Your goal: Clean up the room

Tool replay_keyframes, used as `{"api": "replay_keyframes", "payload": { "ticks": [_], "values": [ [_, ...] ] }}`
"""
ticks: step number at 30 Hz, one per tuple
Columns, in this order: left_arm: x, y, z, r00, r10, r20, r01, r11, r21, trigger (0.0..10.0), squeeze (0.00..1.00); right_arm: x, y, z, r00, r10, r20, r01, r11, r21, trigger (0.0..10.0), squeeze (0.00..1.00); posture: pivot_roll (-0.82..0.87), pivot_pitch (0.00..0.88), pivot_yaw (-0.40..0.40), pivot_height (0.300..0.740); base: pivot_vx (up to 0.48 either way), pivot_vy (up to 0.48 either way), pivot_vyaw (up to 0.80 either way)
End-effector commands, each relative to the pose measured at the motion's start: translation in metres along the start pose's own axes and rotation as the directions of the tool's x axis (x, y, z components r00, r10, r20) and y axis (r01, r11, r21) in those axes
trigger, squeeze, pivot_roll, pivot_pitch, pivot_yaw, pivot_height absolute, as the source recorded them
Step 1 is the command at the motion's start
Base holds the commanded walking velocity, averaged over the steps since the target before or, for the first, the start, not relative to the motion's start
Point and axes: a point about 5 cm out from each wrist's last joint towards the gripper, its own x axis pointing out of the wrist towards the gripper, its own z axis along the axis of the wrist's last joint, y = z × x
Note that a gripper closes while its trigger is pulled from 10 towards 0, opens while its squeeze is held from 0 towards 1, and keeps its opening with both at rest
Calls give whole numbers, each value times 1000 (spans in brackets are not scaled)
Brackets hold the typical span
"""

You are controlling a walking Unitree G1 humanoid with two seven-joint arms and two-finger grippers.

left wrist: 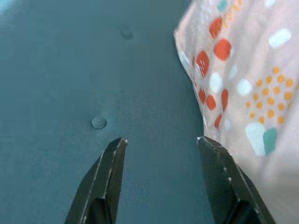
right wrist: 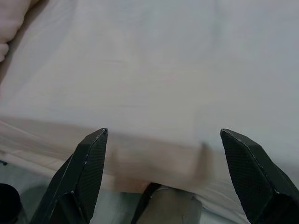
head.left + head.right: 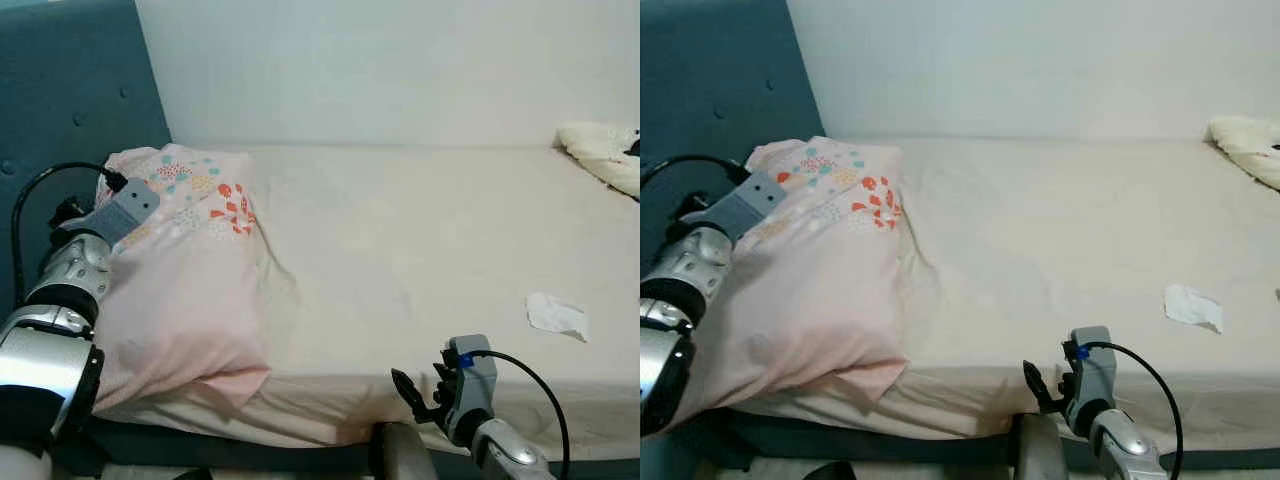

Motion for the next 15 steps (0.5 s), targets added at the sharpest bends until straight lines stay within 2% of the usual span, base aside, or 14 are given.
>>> {"api": "replay_keyframes", "payload": {
  "ticks": [1, 3, 4, 5, 6, 7, 8, 9, 10, 11, 12, 13, 14, 15],
  "values": [
    [2, 3, 15, 998, 28, 48, -25, 999, -48, 10000, 1000, 0, 1, -1, 1000, 0, -8, 0, 1000, 5, 10000, 0, -140, 0, 6, 346, 0, 0, 0],
    [3, 4, 25, 998, 18, 57, -5, 977, -215, 10000, 1000, 2, 2, 0, 1000, 1, -7, -1, 1000, 6, 10000, 0, -134, 0, 6, 346, 0, 0, 0],
    [3, 4, 25, 998, 18, 57, -5, 977, -215, 10000, 1000, 2, 2, 0, 1000, 1, -7, -1, 1000, 6, 10000, 0, -134, 0, 6, 346, 0, 0, 0],
    [2, 1, 28, 998, -4, 61, 22, 954, -298, 10000, 851, 3, 2, 1, 1000, 1, -7, -1, 1000, 6, 10000, 0, -128, 0, 7, 346, 0, 0, 0],
    [1, -2, 30, 998, -19, 64, 39, 938, -345, 10000, 851, 3, 2, 1, 1000, 1, -7, -1, 1000, 6, 10000, 0, -128, 0, 7, 346, 0, 0, 0],
    [1, -2, 30, 998, -19, 64, 39, 938, -345, 10000, 851, 3, 2, 1, 1000, 1, -7, -1, 1000, 6, 10000, 0, -128, 0, 7, 346, 0, 0, 0],
    [0, -9, 29, 997, -46, 57, 66, 906, -417, 10000, 514, 4, 2, 2, 1000, 1, -8, -1, 1000, 5, 10000, 0, -117, 0, 7, 346, 0, 0, 0],
    [-4, -21, 21, 996, -94, 7, 80, 811, -579, 10000, 0, 6, 1, 2, 1000, 2, -12, -2, 1000, -1, 10000, 0, -111, 0, 5, 346, 0, 0, 0],
    [-7, -29, 14, 992, -127, -26, 76, 730, -679, 10000, 0, 6, 1, 2, 1000, 1, -15, -1, 1000, -5, 10000, 0, -111, 0, 5, 346, 0, 0, 0],
    [-7, -29, 14, 992, -127, -26, 76, 730, -679, 10000, 0, 6, 1, 2, 1000, 1, -15, -1, 1000, -5, 10000, 0, -111, 0, 5, 346, 0, 0, 0],
    [-14, -48, 2, 977, -198, -79, 57, 600, -798, 10000, 0, 7, 0, 3, 1000, 4, -20, -4, 1000, -14, 10000, 0, -98, 0, -1, 346, 0, 0, 0],
    [-14, -48, 2, 977, -198, -79, 57, 600, -798, 10000, 0, 7, 0, 3, 1000, 4, -20, -4, 1000, -14, 10000, 0, -98, 0, -1, 346, 0, 0, 0],
    [-20, -60, -5, 964, -243, -109, 33, 515, -857, 10000, 0, 8, -1, 3, 1000, 5, -24, -6, 1000, -21, 10000, 0, -98, 0, -1, 346, 0, 0, 0],
    [-34, -85, -23, 932, -320, -170, -44, 365, -930, 10000, 0, 10, -4, 5, 1000, 6, -29, -7, 999, -39, 10000, 0, -79, 0, -6, 346, 0, 0, 0]
  ]
}}
